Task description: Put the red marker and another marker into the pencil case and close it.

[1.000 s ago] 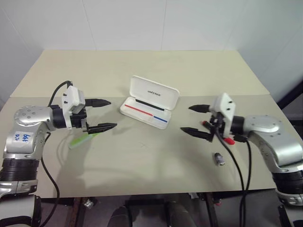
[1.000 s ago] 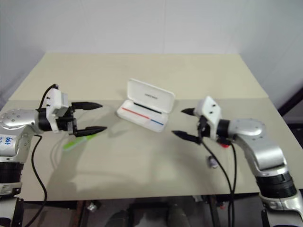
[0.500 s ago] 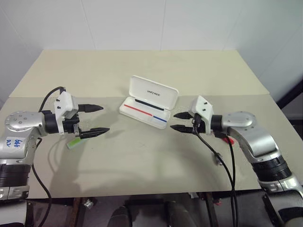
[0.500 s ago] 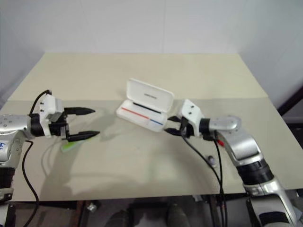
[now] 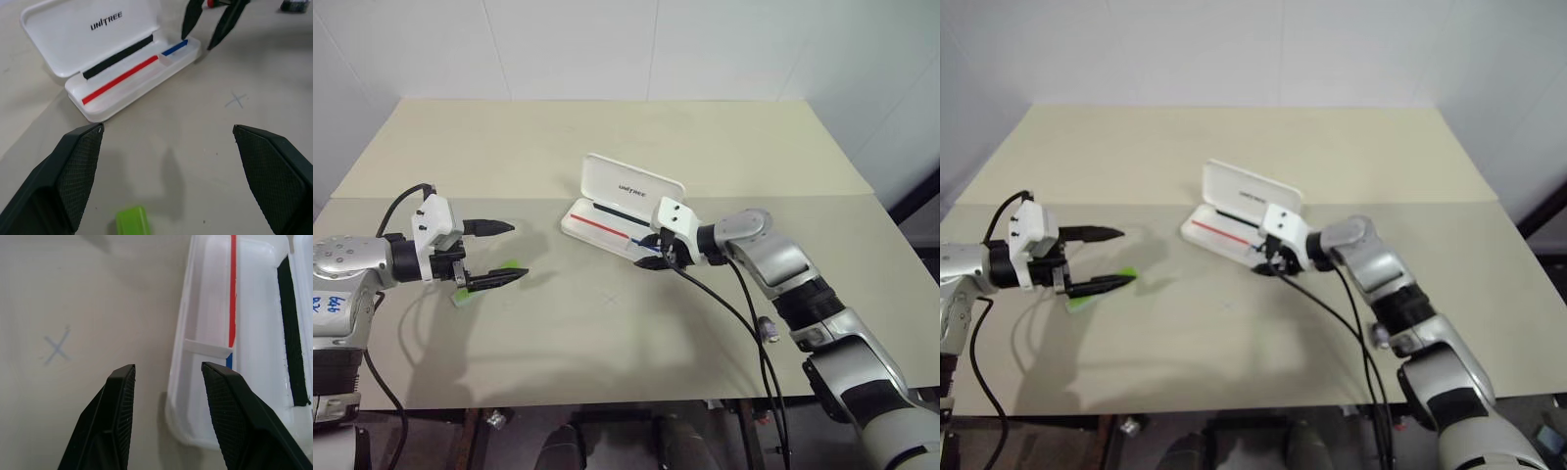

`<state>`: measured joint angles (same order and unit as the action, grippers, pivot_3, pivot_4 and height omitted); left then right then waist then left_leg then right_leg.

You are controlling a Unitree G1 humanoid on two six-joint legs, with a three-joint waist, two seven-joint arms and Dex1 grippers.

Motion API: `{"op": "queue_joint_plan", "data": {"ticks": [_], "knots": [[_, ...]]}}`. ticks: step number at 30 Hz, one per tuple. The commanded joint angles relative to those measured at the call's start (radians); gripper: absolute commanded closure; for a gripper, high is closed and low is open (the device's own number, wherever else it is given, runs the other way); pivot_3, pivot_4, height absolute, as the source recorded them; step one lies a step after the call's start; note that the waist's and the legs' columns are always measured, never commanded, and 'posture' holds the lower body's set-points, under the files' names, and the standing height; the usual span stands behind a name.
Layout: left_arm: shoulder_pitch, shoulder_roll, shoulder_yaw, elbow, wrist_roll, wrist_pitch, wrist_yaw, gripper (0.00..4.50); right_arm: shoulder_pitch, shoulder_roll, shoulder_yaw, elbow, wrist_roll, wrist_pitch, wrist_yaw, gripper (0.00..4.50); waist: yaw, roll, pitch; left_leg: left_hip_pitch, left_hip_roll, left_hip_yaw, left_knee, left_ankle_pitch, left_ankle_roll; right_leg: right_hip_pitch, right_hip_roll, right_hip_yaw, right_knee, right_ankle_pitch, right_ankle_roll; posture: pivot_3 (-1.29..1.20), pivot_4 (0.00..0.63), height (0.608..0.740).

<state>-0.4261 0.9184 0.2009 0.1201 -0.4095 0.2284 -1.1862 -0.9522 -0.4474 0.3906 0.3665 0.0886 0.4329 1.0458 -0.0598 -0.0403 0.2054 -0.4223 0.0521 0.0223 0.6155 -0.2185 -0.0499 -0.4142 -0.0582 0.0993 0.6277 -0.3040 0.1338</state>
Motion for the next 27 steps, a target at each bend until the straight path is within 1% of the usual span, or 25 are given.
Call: {"op": "queue_joint_plan", "data": {"ticks": [1,7,13,16,21,24,27], "knots": [[0.013,0.032,0.051,-0.046,-0.01,-0.003,0.009,0.0,-0.04,0.019,0.009,0.065,-0.039,-0.052,0.024,2.24,0.0,0.0,0.0,0.0,0.0,0.0,0.0,0.0,0.0,0.0,0.0,0.0,0.0,0.0,0.0,0.0,0.15,0.74],[0.04,0.039,0.079,-0.086,-0.019,0.017,0.027,0.0,-0.057,0.034,0.042,0.151,-0.108,-0.098,0.072,2.24,-0.001,0.0,0.0,0.0,0.0,0.0,0.0,0.0,0.0,0.0,0.0,0.0,0.001,0.0,0.0,0.0,0.15,0.74],[0.049,0.041,0.085,-0.101,-0.022,0.027,0.034,0.0,-0.06,0.044,0.055,0.178,-0.153,-0.115,0.106,2.24,0.0,0.0,0.0,0.0,0.0,0.0,0.0,0.0,0.0,0.0,0.0,0.0,0.001,0.0,0.0,0.0,0.15,0.74],[0.042,0.042,0.081,-0.097,-0.02,0.025,0.031,0.0,-0.069,0.061,0.061,0.211,-0.18,-0.146,0.101,2.82,-0.001,0.0,0.0,0.001,0.0,0.0,0.0,0.0,0.0,0.0,0.0,0.0,0.001,0.0,0.0,0.0,0.15,0.74],[0.024,0.041,0.072,-0.09,-0.022,0.028,0.024,0.0,-0.083,0.075,0.047,0.236,-0.195,-0.166,0.11,4.46,-0.005,-0.001,-0.001,0.001,0.0,0.0,0.0,0.0,-0.001,0.0,0.0,0.0,0.002,0.0,0.0,0.0,0.15,0.74],[0.006,0.037,0.062,-0.082,-0.022,0.029,0.019,0.0,-0.094,0.076,0.034,0.247,-0.198,-0.181,0.116,4.46,-0.012,-0.001,-0.001,0.001,0.0,0.0,0.001,0.001,-0.001,0.0,0.001,0.0,0.003,0.0,0.0,0.0,0.15,0.74],[-0.023,0.016,0.037,-0.076,-0.026,0.025,0.006,0.0,-0.128,0.053,0.003,0.288,-0.201,-0.255,0.095,4.46,-0.016,-0.001,-0.001,0.001,0.0,-0.001,0.001,0.001,-0.002,0.0,0.001,0.0,0.004,0.0,0.0,0.0,0.15,0.74]]}}
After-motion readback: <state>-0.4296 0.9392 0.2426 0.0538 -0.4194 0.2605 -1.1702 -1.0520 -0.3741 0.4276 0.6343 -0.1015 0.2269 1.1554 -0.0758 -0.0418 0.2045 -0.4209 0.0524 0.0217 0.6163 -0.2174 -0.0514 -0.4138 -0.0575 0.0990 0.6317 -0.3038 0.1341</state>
